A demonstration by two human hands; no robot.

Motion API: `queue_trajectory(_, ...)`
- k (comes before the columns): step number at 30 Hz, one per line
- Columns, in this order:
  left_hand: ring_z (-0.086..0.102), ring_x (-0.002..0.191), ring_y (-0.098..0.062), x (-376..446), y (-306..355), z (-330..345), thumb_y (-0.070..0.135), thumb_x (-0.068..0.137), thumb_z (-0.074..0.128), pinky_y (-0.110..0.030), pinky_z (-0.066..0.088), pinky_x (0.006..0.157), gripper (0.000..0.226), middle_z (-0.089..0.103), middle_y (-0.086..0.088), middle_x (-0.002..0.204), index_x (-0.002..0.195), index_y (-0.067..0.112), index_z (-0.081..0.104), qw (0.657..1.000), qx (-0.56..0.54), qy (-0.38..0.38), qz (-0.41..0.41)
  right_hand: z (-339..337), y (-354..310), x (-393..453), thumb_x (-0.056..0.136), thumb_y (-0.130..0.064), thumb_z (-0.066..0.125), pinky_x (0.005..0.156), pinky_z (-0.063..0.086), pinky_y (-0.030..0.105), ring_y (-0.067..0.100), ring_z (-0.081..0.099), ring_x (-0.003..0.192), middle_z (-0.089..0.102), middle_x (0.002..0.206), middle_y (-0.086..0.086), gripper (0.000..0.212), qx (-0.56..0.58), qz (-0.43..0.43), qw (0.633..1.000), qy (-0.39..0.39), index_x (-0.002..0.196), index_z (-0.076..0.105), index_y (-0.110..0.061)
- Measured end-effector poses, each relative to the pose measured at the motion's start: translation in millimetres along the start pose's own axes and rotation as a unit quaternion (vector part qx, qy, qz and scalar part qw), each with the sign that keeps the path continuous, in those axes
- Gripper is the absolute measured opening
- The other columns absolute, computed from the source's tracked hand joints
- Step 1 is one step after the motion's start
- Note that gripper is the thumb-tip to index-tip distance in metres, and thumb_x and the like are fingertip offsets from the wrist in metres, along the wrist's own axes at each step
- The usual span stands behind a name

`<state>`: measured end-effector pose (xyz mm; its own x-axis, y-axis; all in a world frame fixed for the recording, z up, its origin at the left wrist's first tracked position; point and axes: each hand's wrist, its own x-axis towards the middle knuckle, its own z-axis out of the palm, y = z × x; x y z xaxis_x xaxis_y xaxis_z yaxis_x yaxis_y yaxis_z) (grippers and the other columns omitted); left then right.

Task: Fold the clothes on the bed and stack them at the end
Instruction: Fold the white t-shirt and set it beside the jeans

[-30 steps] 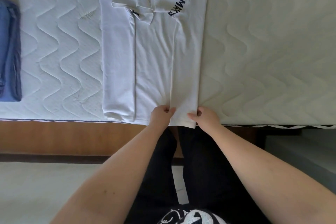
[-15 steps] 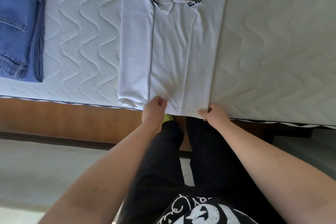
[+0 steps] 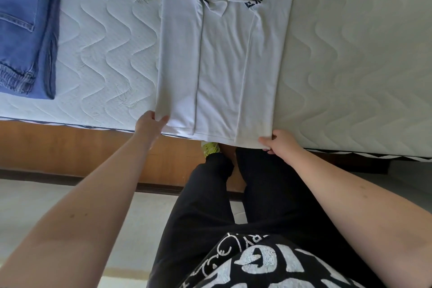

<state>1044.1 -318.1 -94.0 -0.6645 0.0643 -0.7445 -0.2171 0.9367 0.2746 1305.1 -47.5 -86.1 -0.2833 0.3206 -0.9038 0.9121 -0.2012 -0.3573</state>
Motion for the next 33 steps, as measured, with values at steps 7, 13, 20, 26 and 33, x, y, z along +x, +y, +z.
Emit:
queue_trajectory(7,0.07,0.073,-0.016,-29,-29,22,0.036,0.092,0.065,-0.033,0.055,0.066,0.031,0.066,0.0,0.098,0.114,0.015,0.056,0.996,-0.083,-0.012,-0.015,-2,6,-11,0.092,-0.017,0.065,0.057,0.049,0.024,0.013,0.06,0.066,0.064,0.092,0.004,0.015,-0.075,0.012,0.996,0.048,0.104,0.06,-0.01)
queue_trajectory(13,0.058,0.09,-0.021,-39,-27,33,0.026,0.088,0.068,-0.032,0.05,0.071,0.043,0.056,-0.006,0.115,0.125,0.019,0.049,0.997,-0.03,0.073,-0.007,-2,9,-8,0.089,-0.041,0.066,0.053,0.035,0.029,0.017,0.055,0.071,0.056,0.081,-0.001,0.031,-0.197,0.001,0.969,0.149,0.09,0.049,-0.016)
queue_trajectory(20,0.055,0.099,-0.022,-31,34,35,0.022,0.095,0.058,-0.038,0.048,0.085,0.022,0.055,-0.003,0.106,0.117,0.016,0.055,0.98,0.033,0.109,0.165,11,-36,21,0.094,-0.035,0.059,0.069,0.041,0.028,0.015,0.057,0.084,0.06,0.092,-0.004,0.021,-0.142,-0.117,0.973,0.138,0.107,0.056,-0.018)
queue_trajectory(26,0.054,0.114,-0.027,-2,111,40,0.027,0.096,0.056,-0.043,0.045,0.098,0.039,0.054,-0.008,0.125,0.134,0.015,0.05,0.98,0.099,-0.013,0.174,4,-97,48,0.096,-0.03,0.058,0.081,0.039,0.023,0.009,0.054,0.093,0.053,0.114,-0.006,0.043,-0.113,-0.183,0.969,0.119,0.137,0.048,-0.017)
queue_trajectory(33,0.054,0.117,-0.026,24,161,29,0.041,0.097,0.052,-0.036,0.044,0.094,0.041,0.059,-0.009,0.117,0.119,0.007,0.053,0.965,0.232,-0.064,0.101,-12,-146,72,0.095,-0.029,0.059,0.083,0.04,0.025,0.025,0.06,0.111,0.065,0.117,0.006,0.033,-0.17,-0.14,0.973,0.065,0.123,0.056,-0.01)
